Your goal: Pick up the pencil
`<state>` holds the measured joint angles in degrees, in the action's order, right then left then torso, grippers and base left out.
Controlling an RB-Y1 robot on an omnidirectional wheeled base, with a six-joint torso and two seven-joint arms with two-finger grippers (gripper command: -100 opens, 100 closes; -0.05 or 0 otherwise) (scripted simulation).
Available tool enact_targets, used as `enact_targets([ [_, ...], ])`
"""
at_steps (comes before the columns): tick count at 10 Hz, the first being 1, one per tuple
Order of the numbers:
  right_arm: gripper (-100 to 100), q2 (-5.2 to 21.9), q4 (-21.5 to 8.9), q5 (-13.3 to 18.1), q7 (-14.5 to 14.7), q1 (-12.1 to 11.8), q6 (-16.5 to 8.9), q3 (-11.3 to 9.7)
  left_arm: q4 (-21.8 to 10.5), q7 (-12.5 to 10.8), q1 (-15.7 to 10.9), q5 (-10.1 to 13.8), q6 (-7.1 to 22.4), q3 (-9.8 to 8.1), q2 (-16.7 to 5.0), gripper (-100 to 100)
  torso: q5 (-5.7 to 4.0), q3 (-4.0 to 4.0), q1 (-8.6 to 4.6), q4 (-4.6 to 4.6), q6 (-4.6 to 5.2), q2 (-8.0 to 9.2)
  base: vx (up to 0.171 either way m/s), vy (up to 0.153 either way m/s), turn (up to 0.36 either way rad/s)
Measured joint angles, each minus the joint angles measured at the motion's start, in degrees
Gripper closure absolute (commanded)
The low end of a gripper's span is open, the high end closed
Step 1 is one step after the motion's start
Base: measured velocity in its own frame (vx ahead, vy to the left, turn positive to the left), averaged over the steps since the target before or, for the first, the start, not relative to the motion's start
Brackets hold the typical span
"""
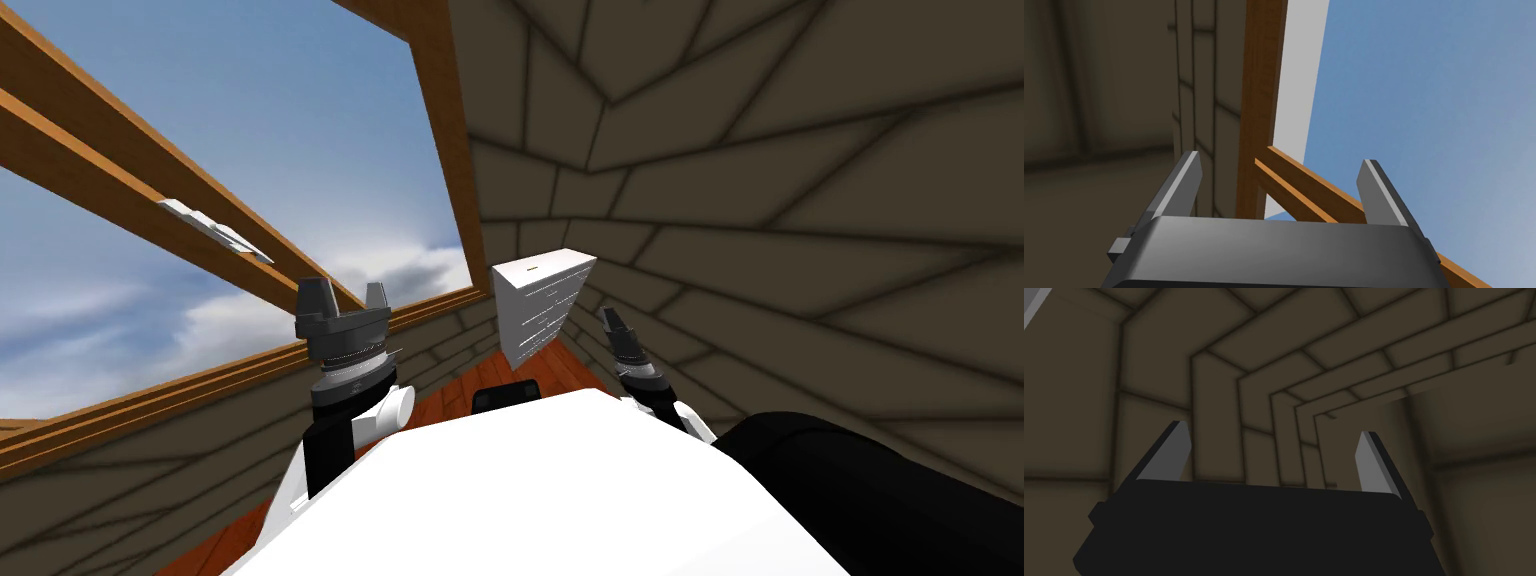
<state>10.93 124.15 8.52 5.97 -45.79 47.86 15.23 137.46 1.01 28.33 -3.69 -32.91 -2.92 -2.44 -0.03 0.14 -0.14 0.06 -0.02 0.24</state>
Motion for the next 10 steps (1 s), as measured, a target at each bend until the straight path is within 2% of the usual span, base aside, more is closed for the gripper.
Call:
enact_targets([
  [1,-100,1.2,-1.7,0.4,0.1,-1.6,1.7,1.9,0.0,0.0,0.0,0.0,0.0,0.0,0.0,0,-0.01,0.02,-0.01,0.01,0.0,0.03,-0.053,-0.01,0.228],
  [5,-100,3.8,-4.1,1.6,0.3,-7.3,5.9,6.8,0.0,0.0,0.0,0.0,0.0,0.0,0.0,0,0.0,-0.08,0.01,-0.03,0.0,-0.15,-0.028,-0.001,0.223],
  [10,-100,6.3,-6.3,3.7,0.7,-14.3,10.4,12.0,0.0,0.0,0.0,0.0,0.0,-0.01,0.0,0,-0.01,-0.12,-0.02,-0.04,0.05,-0.22,-0.016,0.001,0.293],
])
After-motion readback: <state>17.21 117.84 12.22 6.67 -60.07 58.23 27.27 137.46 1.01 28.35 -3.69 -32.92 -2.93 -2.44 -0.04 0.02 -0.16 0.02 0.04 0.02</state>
